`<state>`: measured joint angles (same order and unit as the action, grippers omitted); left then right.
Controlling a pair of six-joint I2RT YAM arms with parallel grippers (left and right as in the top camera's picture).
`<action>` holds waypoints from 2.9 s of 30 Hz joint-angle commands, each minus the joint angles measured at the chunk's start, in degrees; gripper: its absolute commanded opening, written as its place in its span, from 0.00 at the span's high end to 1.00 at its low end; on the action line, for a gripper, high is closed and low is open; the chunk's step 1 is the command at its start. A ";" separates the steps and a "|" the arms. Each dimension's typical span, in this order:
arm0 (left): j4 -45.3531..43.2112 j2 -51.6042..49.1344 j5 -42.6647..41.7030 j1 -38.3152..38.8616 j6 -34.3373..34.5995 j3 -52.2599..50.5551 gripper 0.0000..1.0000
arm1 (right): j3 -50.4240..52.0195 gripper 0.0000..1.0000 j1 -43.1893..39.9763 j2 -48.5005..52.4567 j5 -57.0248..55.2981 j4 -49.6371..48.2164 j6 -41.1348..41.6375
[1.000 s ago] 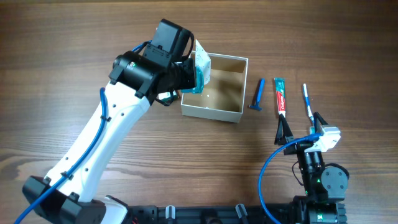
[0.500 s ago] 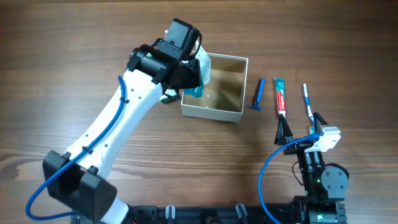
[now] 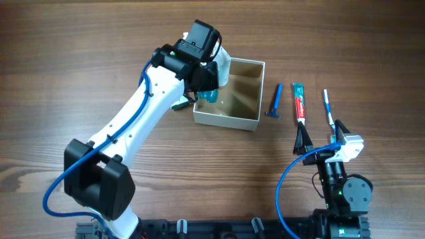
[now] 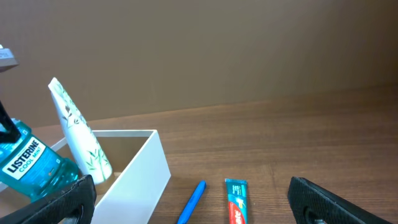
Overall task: Pack container
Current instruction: 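Lift the mouthwash bottle and lower it into the box with the left gripper, then open the left gripper and move it left over the green soap bar, then lower the left gripper onto the green soap bar and close on it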
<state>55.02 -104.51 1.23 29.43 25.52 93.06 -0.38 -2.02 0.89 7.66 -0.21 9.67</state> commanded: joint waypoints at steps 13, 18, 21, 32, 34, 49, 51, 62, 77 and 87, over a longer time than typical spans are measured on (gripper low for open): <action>-1.49 -0.52 1.42 -0.09 -1.33 0.81 0.55 | 0.09 0.00 0.28 -0.68 -0.83 -0.22 -0.68; -1.49 -0.50 2.10 -0.09 -1.36 0.81 0.51 | 0.09 0.00 0.28 -0.68 -0.83 -0.22 -0.66; -1.55 -0.50 2.10 -0.09 -1.33 0.81 0.50 | 0.09 0.00 0.28 -0.68 -0.83 -0.22 -0.68; -4.83 -0.50 2.10 -0.09 -1.33 0.81 0.40 | 0.09 0.00 0.28 -0.68 -0.83 -0.22 -0.68; -6.34 -0.39 2.10 -0.15 -1.36 0.81 0.31 | 0.09 0.00 0.28 -0.68 -0.83 -0.22 -0.68; -2.56 12.66 2.05 -18.51 -1.11 3.43 0.07 | 0.09 0.00 0.28 -0.68 -0.83 -0.22 -0.68; 0.83 11.56 1.92 -19.93 -1.09 3.21 0.06 | 0.09 0.00 0.28 -0.68 -0.83 -0.22 -0.66; 4.70 -1.77 -5.77 -19.02 4.98 3.17 0.02 | 0.09 0.00 0.28 -0.68 -0.83 -0.22 -0.68; 4.61 -14.99 -5.18 -16.83 4.90 3.17 0.02 | 0.09 0.00 0.28 -0.68 -0.83 -0.22 -0.68; 5.40 -18.23 -5.22 -15.02 5.25 3.17 0.02 | 0.09 0.00 0.28 -0.68 -0.83 -0.22 -0.68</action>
<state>60.27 -122.06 -4.38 13.91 29.50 96.33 -0.38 -2.02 0.89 7.64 -0.21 9.67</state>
